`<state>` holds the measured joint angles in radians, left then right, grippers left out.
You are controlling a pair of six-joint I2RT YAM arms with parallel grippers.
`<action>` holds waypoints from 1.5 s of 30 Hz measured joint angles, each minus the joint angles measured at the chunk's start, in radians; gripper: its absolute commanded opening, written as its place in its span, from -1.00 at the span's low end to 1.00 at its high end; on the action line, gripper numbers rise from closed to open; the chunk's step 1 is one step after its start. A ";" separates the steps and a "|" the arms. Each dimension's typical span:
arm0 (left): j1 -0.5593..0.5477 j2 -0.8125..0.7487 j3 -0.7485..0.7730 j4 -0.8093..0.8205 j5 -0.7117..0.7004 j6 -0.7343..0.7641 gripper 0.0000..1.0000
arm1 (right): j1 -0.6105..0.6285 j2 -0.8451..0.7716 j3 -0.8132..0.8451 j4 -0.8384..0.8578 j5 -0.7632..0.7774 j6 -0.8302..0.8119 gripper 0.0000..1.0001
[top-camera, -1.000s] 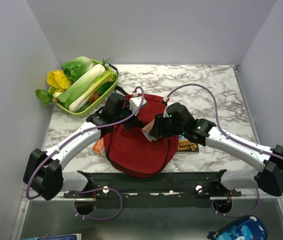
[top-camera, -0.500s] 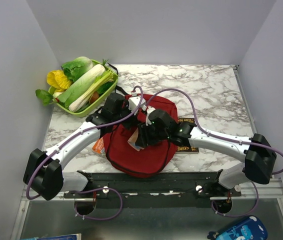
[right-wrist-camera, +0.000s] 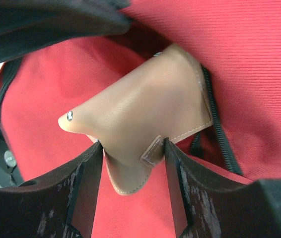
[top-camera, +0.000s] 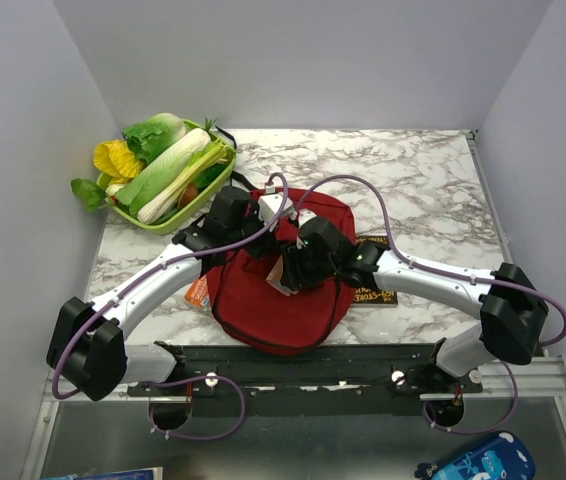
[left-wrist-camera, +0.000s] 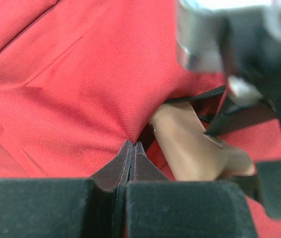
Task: Pack the student bag
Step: Place the personal item in the student bag.
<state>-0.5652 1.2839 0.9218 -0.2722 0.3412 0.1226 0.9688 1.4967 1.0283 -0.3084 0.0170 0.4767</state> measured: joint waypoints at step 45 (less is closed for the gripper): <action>-0.019 0.064 -0.013 -0.008 0.004 0.057 -1.00 | 0.217 0.051 -0.210 0.215 0.249 0.253 -0.99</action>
<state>-0.5846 1.3479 0.9085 -0.2806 0.3450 0.1799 1.1862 1.5475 0.8181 -0.0933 0.2665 0.7296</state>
